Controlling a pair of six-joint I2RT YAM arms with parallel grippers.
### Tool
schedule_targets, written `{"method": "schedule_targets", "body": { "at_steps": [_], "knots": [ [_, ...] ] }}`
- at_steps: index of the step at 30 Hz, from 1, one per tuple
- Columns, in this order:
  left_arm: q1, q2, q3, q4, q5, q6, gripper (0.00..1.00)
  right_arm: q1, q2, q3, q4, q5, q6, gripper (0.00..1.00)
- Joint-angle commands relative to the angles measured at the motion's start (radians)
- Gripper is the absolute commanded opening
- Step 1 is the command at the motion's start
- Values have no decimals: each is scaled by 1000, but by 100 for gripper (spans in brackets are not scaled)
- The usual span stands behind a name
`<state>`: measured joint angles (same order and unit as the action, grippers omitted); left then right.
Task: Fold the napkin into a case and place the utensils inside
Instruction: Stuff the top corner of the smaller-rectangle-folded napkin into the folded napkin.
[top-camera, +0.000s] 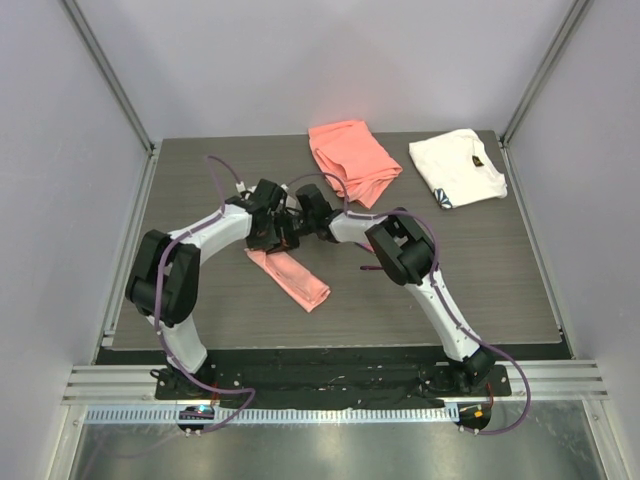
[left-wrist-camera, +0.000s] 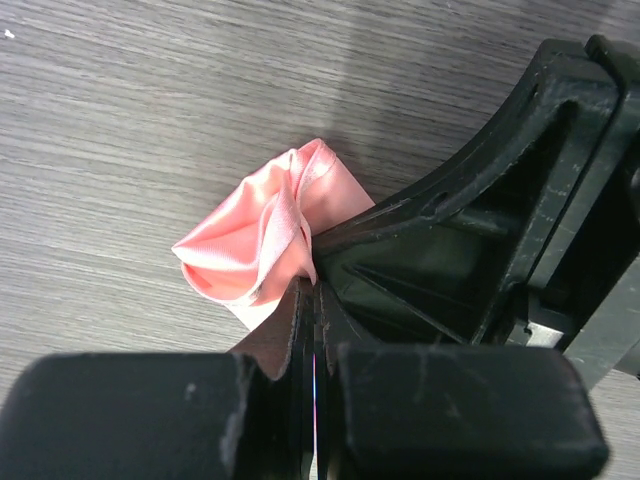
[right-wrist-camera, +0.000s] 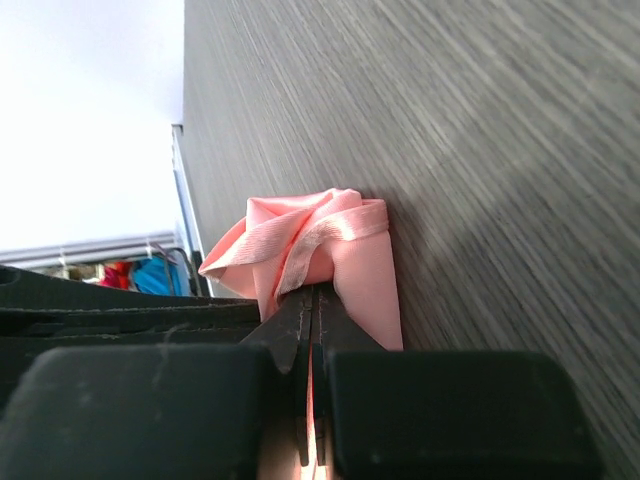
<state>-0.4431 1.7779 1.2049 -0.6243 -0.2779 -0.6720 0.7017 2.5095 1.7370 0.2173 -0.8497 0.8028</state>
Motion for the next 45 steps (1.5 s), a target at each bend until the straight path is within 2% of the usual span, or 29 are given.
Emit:
{"method": "schedule_targets", "body": {
  "at_steps": [1,4,9,12,14,18,21,22,24,27,31,33,35,36,37,38,39,43,44,45],
  "knots": [
    [-9,20,13,25,17,-12,0,-2,-27,56,-72,-52,-109,1],
    [-9,5,9,21,16,-11,0,-41,-72,-43,39,-57,-48,2],
    [-9,-12,-4,34,34,-6,0,-33,-72,-14,63,-69,-24,2],
    [-9,-12,-5,47,43,0,0,-5,-26,67,-18,-78,-57,2],
    [-9,-9,-1,48,45,3,0,13,-17,75,-9,-74,-47,2],
    [-9,-3,5,38,13,26,0,42,15,93,5,-78,-34,2],
    [-9,-8,-5,64,42,51,0,42,73,142,-65,-109,-102,2],
    [-11,-11,-10,73,55,51,0,44,128,212,-187,-115,-188,3],
    [-9,-3,-2,71,72,48,0,48,144,243,-283,-105,-275,5],
    [-9,23,27,34,28,29,0,33,83,136,-222,-101,-271,11],
    [12,29,25,31,31,8,0,30,51,113,-222,-139,-290,13],
    [15,31,38,21,48,6,0,22,9,73,-170,-152,-242,15],
    [15,8,25,31,57,-1,0,10,8,36,105,-216,-77,17],
    [15,2,22,34,69,-1,0,2,20,24,216,-235,128,17],
    [15,-3,21,34,74,-1,0,2,31,21,442,-250,221,18],
    [15,-5,22,31,74,0,0,4,44,27,526,-253,295,19],
    [15,-5,22,29,71,5,0,18,83,73,542,-258,344,19],
    [15,15,33,32,69,25,0,59,132,113,513,-270,333,24],
    [17,17,30,29,65,28,0,61,127,105,467,-266,278,24],
    [17,20,27,38,68,34,0,62,124,123,244,-249,194,27]
  ]
}}
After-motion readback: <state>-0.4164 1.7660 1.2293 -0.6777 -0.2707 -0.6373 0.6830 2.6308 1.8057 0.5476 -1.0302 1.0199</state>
